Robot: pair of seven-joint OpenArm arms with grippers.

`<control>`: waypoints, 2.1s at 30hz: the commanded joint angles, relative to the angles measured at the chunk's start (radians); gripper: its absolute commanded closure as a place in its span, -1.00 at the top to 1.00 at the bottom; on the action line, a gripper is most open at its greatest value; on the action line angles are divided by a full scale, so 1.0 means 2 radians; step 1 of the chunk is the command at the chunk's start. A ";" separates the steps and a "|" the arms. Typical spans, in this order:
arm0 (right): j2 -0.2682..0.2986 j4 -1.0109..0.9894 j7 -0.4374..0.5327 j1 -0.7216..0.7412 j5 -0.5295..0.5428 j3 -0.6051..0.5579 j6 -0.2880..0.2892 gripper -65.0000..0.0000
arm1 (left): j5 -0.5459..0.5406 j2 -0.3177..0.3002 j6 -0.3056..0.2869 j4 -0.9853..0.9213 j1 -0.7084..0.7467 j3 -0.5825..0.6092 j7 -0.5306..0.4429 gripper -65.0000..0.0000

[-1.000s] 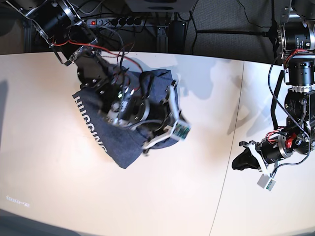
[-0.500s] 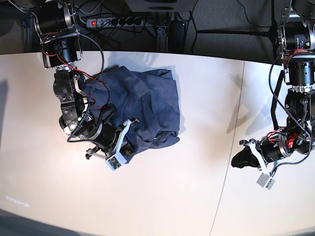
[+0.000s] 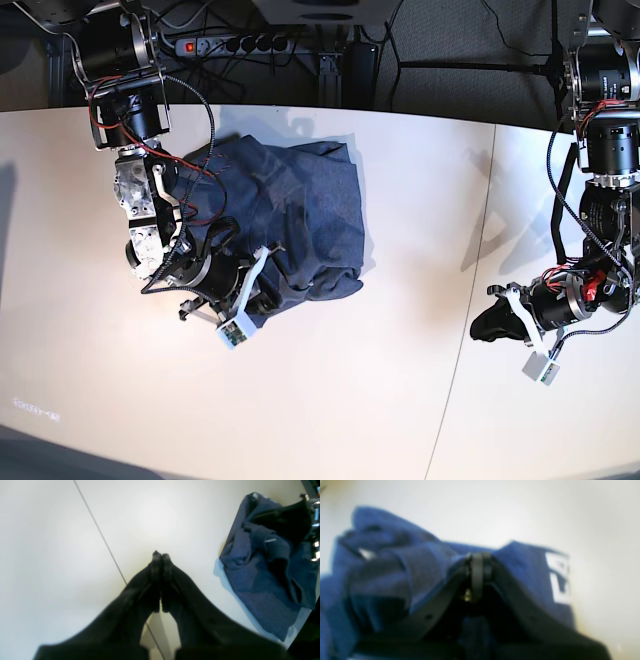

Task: Fold the T-shirt properly
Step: 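Lay the folded end down and pull the right gripper back, then grasp the bundled shirt's edges with both grippers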

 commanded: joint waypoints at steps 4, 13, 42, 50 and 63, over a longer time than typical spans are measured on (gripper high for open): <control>0.020 0.092 -0.067 0.008 0.035 0.002 -0.002 -1.00 | -0.049 -0.012 -0.005 0.009 -0.013 -0.003 0.024 -1.00; 0.092 0.144 -0.091 -0.065 0.063 0.002 -0.002 -1.00 | -0.065 -0.050 -0.005 0.009 0.020 -0.003 0.031 -1.00; 0.123 0.237 -0.127 -0.168 0.111 0.007 -0.002 -1.00 | -0.199 -0.048 -0.005 0.098 0.057 -0.003 0.138 -1.00; 0.108 0.211 -0.086 -0.164 0.111 0.006 -0.002 -1.00 | -0.199 -0.036 -0.005 0.189 0.093 -0.003 0.138 -1.00; 0.063 0.170 -0.089 -0.067 0.107 0.013 -0.002 -1.00 | -0.185 0.056 -0.005 0.206 0.141 -0.003 0.138 -1.00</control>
